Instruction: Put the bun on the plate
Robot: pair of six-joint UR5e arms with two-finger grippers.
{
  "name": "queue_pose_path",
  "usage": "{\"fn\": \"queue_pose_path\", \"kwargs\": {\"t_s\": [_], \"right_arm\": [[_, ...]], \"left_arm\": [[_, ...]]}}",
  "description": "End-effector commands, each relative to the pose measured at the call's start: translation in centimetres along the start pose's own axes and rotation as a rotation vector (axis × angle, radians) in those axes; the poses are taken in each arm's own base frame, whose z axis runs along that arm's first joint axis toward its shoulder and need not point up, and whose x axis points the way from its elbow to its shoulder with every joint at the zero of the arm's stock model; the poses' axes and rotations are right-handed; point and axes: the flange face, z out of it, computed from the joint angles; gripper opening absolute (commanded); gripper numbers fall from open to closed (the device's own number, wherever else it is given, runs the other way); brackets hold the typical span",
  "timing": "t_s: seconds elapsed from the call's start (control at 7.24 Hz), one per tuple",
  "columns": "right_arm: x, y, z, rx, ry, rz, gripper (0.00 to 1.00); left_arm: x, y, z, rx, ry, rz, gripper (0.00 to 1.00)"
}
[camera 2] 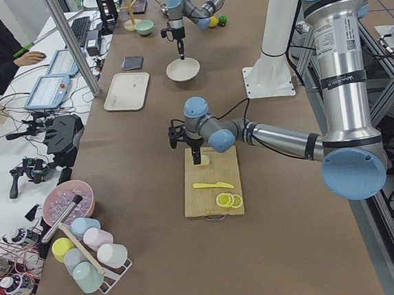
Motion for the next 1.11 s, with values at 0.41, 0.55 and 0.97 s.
{"fn": "queue_pose_path", "kwargs": {"t_s": [0.41, 0.55, 0.97], "right_arm": [[-2.9, 0.8, 1.8, 0.007, 0.001, -0.005, 0.0], [-2.9, 0.9, 1.9, 0.004, 0.0, -0.005, 0.0], [-2.8, 0.7, 1.6, 0.01, -0.002, -0.003, 0.0]], "left_arm": [[-0.1, 2.7, 3.6, -0.016, 0.002, 0.042, 0.73], [0.0, 2.7, 3.7, -0.017, 0.003, 0.045, 0.69], [0.5, 2.5, 4.2, -0.016, 0.008, 0.05, 0.44]]}}
